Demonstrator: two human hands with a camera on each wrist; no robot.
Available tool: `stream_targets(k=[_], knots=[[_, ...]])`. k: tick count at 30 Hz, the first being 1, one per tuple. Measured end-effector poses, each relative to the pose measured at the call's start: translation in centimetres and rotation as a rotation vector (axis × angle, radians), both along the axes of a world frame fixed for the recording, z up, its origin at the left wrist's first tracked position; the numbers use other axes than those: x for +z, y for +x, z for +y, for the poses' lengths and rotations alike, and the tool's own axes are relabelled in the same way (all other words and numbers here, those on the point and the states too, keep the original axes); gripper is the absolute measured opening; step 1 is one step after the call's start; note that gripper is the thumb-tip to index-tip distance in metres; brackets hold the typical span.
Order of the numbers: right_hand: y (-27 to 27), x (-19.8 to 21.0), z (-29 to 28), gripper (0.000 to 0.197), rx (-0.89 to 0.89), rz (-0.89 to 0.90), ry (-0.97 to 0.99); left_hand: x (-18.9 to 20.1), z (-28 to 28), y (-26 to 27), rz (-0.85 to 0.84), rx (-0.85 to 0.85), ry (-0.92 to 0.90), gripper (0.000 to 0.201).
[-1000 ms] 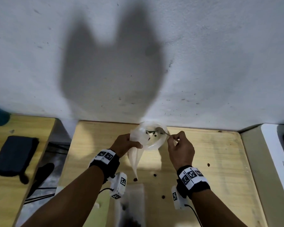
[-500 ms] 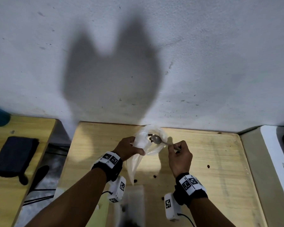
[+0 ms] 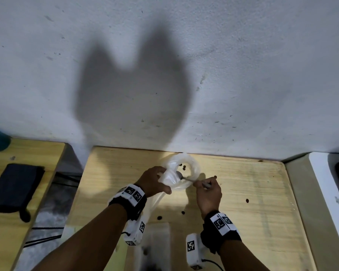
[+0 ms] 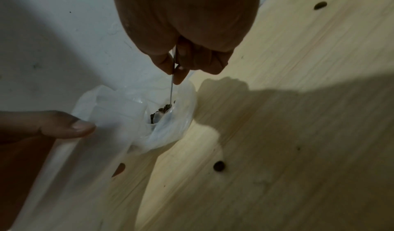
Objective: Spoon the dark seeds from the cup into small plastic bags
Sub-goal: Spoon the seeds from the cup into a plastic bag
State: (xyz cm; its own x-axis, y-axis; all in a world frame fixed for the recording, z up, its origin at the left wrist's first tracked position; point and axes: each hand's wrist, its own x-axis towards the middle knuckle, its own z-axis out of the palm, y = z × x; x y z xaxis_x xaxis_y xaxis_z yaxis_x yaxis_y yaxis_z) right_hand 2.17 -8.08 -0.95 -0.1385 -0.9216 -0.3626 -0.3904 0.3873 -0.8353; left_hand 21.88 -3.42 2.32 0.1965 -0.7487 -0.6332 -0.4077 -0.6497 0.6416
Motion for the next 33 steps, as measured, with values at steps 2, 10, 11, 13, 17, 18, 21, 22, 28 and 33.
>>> stream_targets(k=[2,10,11,13,17,18,21,22,28,33], knots=[[0.4,-0.5,-0.3,0.019,-0.042,-0.056,0.069,0.0,-0.1,-0.1,0.000,-0.022,0.009,0.085],[-1.3,-1.1,-2.2,0.019,-0.103,-0.198,0.146,0.0,0.2,1.1,0.054,0.127,0.003,0.101],[-1.7,-0.8,-2.4,0.018,-0.105,-0.214,0.140,-0.1,0.3,1.2,0.050,0.145,-0.002,0.098],[-2.7,-0.3,-2.8,0.018,-0.101,-0.243,0.118,-0.1,0.5,1.1,0.049,0.166,-0.020,0.093],[-3.8,1.4,-3.4,0.017,-0.070,-0.284,0.046,-0.1,0.6,0.7,0.039,0.172,-0.037,0.091],[-3.9,2.1,-3.5,0.019,-0.055,-0.298,0.028,-0.1,0.6,0.7,0.033,0.174,-0.041,0.090],[-3.7,4.6,-3.6,0.025,0.025,-0.323,-0.054,0.0,0.4,0.4,0.014,0.185,-0.064,0.087],[-3.6,5.4,-3.6,0.023,0.065,-0.321,-0.088,0.1,0.3,0.4,0.009,0.186,-0.068,0.087],[-2.1,8.7,-2.6,0.020,0.447,-0.182,-0.242,0.3,0.0,0.2,0.020,0.162,-0.050,0.085],[-2.7,7.4,-3.0,0.029,0.188,-0.145,-0.307,0.7,-0.3,0.4,0.095,0.203,-0.013,0.096]])
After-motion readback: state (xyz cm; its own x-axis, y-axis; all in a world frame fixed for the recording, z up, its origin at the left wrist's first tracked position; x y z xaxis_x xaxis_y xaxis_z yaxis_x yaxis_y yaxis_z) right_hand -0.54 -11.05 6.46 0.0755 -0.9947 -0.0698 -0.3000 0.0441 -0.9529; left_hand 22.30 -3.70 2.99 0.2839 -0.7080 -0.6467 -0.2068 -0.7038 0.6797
